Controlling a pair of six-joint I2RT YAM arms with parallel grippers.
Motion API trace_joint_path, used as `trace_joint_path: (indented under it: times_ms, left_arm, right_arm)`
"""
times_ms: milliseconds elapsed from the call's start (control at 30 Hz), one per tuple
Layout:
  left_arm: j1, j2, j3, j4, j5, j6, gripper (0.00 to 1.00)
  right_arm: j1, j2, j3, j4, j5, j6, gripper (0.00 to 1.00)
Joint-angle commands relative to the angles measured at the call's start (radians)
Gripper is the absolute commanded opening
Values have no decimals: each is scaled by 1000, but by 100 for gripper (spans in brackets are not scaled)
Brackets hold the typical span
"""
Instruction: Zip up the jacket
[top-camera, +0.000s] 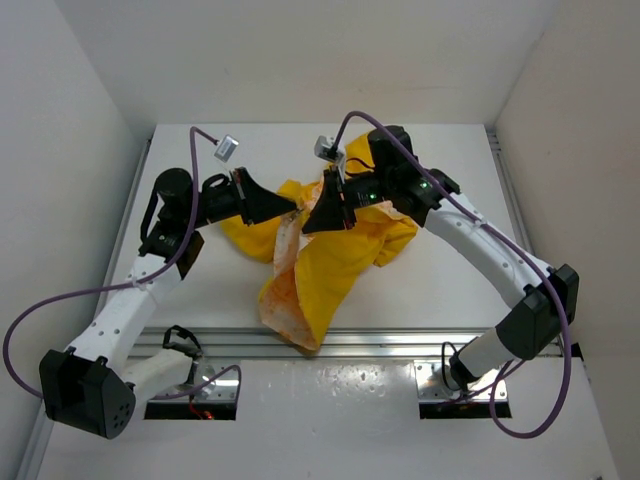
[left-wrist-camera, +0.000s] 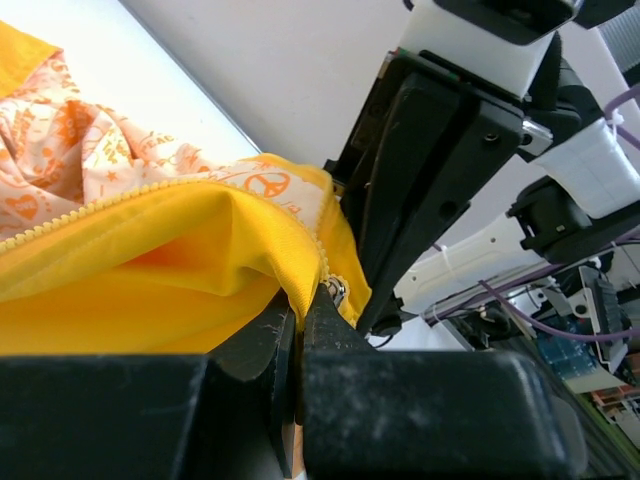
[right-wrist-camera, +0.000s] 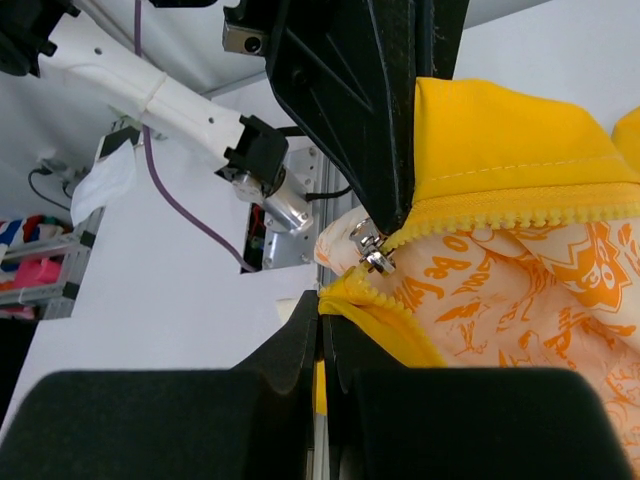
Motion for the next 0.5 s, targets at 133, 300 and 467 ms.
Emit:
trace_joint_path:
  times_ms: [133, 300, 467]
  left_arm:
    - [25, -29, 18, 192, -49, -61, 0]
    - [25, -29, 8, 210, -40, -80, 0]
    - [25, -38, -21, 224, -31, -98, 0]
  right_arm:
    - [41, -33, -4, -117, -80, -69, 0]
    - [34, -46, -15, -100, -79, -54, 0]
    - [-20, -61, -98, 151, -85, 168, 9]
